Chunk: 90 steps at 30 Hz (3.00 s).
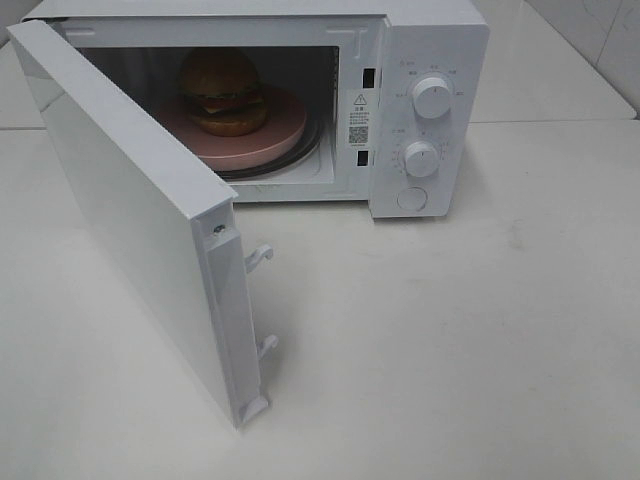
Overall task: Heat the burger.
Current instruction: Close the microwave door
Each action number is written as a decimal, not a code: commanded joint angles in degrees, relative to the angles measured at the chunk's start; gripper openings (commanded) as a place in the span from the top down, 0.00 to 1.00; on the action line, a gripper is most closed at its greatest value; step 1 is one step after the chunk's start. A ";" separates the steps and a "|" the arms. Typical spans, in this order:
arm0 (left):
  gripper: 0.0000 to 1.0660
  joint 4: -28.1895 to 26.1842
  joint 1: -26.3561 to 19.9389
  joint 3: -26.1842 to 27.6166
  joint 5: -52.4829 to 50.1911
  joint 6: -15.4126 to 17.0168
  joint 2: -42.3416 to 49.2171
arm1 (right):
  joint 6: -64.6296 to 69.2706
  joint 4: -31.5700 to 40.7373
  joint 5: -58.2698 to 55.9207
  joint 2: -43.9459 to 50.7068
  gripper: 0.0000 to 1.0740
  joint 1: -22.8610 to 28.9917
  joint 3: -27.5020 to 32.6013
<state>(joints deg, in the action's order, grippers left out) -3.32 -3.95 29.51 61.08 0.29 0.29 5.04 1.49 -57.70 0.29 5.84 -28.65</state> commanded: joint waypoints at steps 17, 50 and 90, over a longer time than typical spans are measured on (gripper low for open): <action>0.06 0.06 -0.06 0.52 -0.11 0.52 0.29 | 0.29 -0.06 0.86 1.55 0.30 -0.23 0.17; 1.00 -2.69 0.11 -7.73 -30.14 0.86 -17.99 | 0.34 -0.06 0.86 1.55 0.30 -0.23 0.17; 1.00 6.99 16.84 -15.64 -99.52 0.86 -71.62 | 0.34 -0.06 0.86 1.55 0.30 -0.23 0.17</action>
<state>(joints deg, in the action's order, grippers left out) 3.50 12.43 13.98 -36.10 1.15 -71.05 5.16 1.49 -57.64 0.29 5.84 -28.65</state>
